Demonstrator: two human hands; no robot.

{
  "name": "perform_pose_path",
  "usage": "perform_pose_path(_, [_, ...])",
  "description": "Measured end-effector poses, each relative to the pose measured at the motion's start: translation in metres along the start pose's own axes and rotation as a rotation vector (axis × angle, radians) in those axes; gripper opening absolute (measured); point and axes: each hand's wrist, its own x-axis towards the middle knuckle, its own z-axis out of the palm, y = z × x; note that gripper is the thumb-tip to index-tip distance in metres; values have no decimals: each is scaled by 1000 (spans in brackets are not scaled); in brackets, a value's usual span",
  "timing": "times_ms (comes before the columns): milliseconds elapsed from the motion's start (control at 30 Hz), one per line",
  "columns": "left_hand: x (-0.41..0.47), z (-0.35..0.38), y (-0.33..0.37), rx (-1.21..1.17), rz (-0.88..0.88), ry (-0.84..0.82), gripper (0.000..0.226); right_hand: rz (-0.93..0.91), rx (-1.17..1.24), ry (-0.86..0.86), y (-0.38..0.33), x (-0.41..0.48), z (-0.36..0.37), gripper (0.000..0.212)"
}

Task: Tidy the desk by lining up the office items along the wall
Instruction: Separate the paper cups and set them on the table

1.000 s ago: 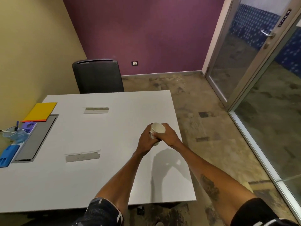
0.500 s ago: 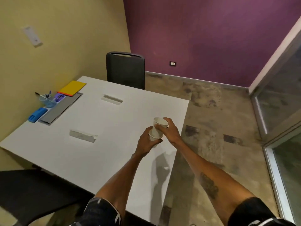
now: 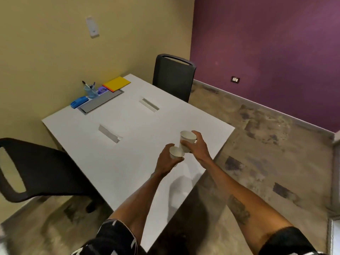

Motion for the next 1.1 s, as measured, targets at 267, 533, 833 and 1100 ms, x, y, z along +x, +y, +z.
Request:
perform_pose_path(267, [59,-22,-29,-64,-153,183,77,-69,-89,-232,-24,74,29,76])
perform_pose_path(533, [120,-57,-44,-169,-264,354,78,-103,-143,-420,-49,156,88,72])
perform_pose_path(833, [137,-87,-81,-205,-428,529,78,-133,-208,-594,-51,205,147,62])
perform_pose_path(1100, [131,-97,-105,-217,-563,723,81,-195,-312,-767,-50,228,189,60])
